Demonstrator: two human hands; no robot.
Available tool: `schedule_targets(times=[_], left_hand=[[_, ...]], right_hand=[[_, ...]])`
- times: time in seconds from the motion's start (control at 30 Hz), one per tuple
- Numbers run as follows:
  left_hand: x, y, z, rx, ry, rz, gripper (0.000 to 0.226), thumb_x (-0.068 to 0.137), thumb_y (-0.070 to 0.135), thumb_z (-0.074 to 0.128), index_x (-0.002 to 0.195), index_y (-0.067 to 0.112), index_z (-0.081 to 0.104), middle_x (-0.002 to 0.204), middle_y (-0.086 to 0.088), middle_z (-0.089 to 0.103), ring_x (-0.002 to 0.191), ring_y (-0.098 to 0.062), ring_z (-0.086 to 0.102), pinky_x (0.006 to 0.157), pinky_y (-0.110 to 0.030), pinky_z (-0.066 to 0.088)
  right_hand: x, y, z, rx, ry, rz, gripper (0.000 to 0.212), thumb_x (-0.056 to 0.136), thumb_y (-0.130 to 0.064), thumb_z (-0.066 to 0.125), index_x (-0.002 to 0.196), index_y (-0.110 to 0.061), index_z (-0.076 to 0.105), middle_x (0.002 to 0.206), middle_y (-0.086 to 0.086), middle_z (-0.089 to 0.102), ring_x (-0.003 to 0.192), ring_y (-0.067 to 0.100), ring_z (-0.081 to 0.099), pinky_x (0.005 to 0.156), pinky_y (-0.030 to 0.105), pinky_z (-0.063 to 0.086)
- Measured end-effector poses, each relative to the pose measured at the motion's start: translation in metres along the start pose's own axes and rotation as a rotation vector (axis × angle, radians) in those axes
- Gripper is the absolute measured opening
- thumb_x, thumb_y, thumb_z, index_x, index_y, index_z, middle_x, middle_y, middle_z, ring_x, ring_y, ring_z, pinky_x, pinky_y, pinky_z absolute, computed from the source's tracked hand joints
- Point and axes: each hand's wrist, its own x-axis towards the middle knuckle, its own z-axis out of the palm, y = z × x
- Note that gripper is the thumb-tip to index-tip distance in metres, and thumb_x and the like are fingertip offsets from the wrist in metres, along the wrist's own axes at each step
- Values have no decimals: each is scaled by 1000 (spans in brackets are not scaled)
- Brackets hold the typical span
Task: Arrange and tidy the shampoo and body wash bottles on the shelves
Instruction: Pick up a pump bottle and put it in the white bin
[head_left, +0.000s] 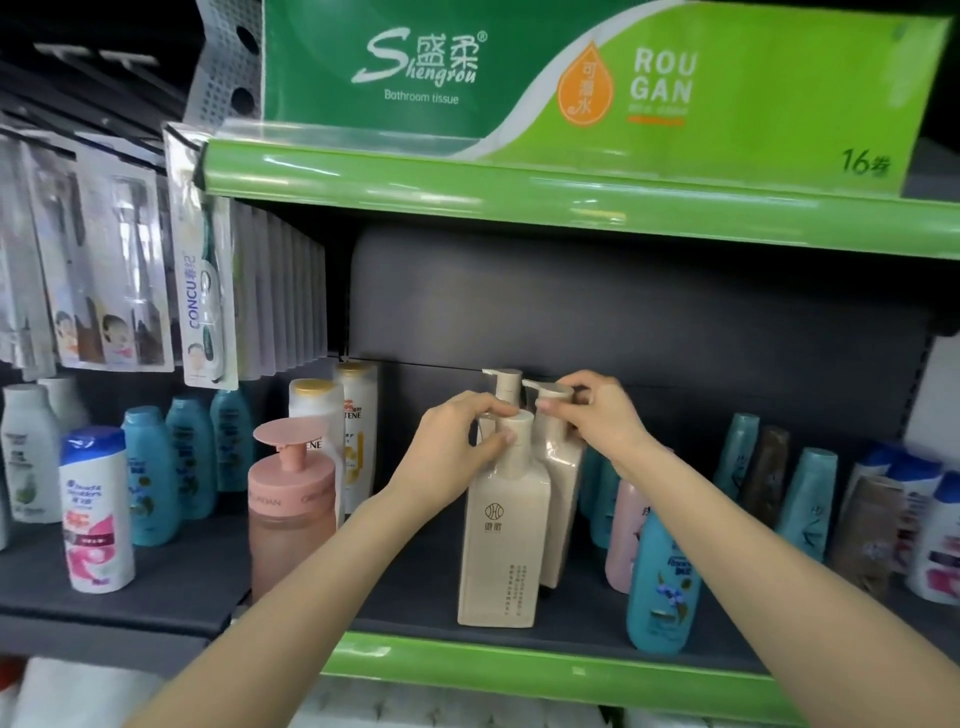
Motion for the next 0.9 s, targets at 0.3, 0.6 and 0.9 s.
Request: schedule_targets(times=[0.3, 0.6, 0.9], left_hand=[[0, 14, 1, 62, -16, -16, 25, 85, 13, 64, 110, 17, 65, 110, 3, 63, 101, -6, 54, 85, -10, 33], [-1, 15, 4, 119, 28, -47, 25, 87, 12, 62, 111, 15, 65, 111, -2, 62, 91, -7, 48, 82, -16, 35], [-3, 21, 8, 104, 54, -99, 27, 87, 10, 60, 114, 13, 64, 118, -4, 61, 105, -17, 55, 87, -18, 37]], right_hand=[[-18, -20, -37, -135, 116, 6, 42, 74, -33, 79, 108, -14, 65, 97, 5, 67, 90, 19, 63, 81, 33, 51], [-41, -29, -46, -81, 145, 16, 37, 75, -32, 78, 106, -15, 65, 98, 4, 68, 91, 18, 64, 85, 38, 54], [-60, -35, -49, -85, 133, 18, 29, 74, -36, 78, 95, -20, 66, 93, 2, 68, 90, 19, 65, 86, 46, 55]])
